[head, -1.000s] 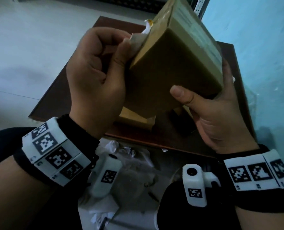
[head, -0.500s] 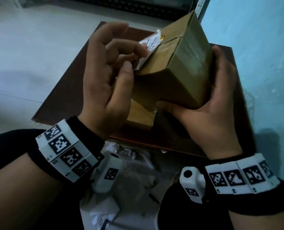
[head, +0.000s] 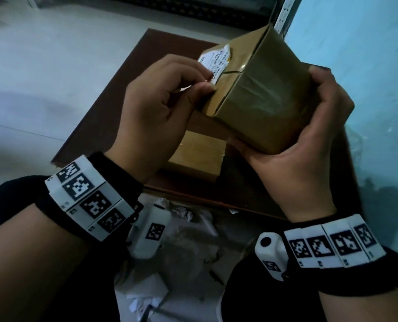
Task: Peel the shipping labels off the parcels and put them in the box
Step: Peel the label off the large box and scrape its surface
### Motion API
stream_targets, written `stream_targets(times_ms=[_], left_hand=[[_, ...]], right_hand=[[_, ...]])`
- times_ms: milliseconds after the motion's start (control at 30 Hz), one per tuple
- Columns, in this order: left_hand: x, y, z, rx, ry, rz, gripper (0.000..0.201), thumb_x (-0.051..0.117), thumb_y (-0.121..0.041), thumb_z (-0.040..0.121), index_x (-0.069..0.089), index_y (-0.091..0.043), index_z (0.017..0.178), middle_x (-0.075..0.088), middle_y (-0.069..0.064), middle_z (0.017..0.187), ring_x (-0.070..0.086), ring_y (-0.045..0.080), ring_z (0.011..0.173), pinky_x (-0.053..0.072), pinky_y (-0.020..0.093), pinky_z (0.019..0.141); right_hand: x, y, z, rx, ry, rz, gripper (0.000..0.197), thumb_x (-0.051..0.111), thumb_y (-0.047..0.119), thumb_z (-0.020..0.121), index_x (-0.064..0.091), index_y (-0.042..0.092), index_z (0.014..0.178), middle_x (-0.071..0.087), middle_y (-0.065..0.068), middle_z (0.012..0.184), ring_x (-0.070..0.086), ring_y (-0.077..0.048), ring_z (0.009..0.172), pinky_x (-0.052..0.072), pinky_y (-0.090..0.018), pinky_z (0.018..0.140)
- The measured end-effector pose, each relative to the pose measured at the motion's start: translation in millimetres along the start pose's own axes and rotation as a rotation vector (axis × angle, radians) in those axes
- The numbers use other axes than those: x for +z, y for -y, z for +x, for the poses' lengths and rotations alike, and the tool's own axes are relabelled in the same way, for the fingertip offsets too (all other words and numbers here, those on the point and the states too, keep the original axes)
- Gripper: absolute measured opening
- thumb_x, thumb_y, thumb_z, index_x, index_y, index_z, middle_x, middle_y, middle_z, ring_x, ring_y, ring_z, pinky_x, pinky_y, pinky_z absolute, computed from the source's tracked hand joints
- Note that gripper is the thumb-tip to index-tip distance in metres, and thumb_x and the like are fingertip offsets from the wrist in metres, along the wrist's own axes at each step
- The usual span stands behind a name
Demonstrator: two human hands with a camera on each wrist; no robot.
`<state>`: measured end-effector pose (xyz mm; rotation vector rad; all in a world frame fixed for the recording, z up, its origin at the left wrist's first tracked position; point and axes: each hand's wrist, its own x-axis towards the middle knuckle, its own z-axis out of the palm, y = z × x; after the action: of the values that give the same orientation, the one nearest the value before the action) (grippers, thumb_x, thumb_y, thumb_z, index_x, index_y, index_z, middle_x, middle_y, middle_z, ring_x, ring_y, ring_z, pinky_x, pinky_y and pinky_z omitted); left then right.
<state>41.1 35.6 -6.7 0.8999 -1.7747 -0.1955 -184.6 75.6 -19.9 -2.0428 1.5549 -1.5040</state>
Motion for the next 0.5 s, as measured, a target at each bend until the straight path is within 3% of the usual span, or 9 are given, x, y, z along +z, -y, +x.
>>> stream_targets(times_ms=[133,233,300,400,500], left_hand=[[7,3,-5,-0.169,-0.062,-0.021,0.018,0.056,-0.015,0.109,0.066,0.0,0.109,0.071,0.012,0.107,0.069,0.023,0.093,0.059,0.048,0.077],[9,0,-7,-0.339,-0.084,-0.207,0.025,0.049,-0.02,0.112,0.067,-0.003,0.111,0.073,0.01,0.112,0.072,0.025,0.101,0.061,0.054,0.083],[8,-5,-6,-0.369,-0.076,-0.302,0.025,0.051,-0.022,0.111,0.067,-0.003,0.115,0.073,0.011,0.116,0.073,0.023,0.105,0.063,0.049,0.087],[6,-6,-4,-0.309,-0.03,-0.212,0.026,0.067,-0.02,0.104,0.069,0.0,0.12,0.074,0.008,0.114,0.074,0.017,0.104,0.063,0.034,0.085],[8,-2,-6,-0.302,-0.022,-0.159,0.018,0.067,-0.018,0.104,0.072,-0.002,0.111,0.075,0.005,0.104,0.074,0.02,0.094,0.062,0.04,0.08]], right_hand=[[2,-2,-1,-0.009,0.003,-0.011,0.113,0.105,0.017,0.066,0.036,-0.004,0.152,0.029,-0.019,0.148,0.034,-0.017,0.142,0.032,-0.009,0.116],[4,-3,-2,-0.003,0.005,-0.014,0.114,0.105,0.014,0.065,0.035,-0.002,0.153,0.028,-0.027,0.15,0.033,-0.013,0.141,0.033,-0.006,0.114],[4,-3,-3,0.0,0.008,-0.016,0.115,0.105,0.013,0.065,0.034,-0.002,0.154,0.028,-0.028,0.151,0.033,-0.012,0.141,0.033,-0.006,0.114],[4,-3,-3,-0.004,0.009,-0.018,0.114,0.105,0.018,0.065,0.035,-0.002,0.153,0.028,-0.024,0.151,0.033,-0.01,0.14,0.035,-0.008,0.114],[5,-2,-2,-0.01,0.01,-0.021,0.112,0.105,0.022,0.065,0.037,-0.003,0.151,0.03,-0.026,0.15,0.035,-0.009,0.137,0.035,-0.007,0.114]])
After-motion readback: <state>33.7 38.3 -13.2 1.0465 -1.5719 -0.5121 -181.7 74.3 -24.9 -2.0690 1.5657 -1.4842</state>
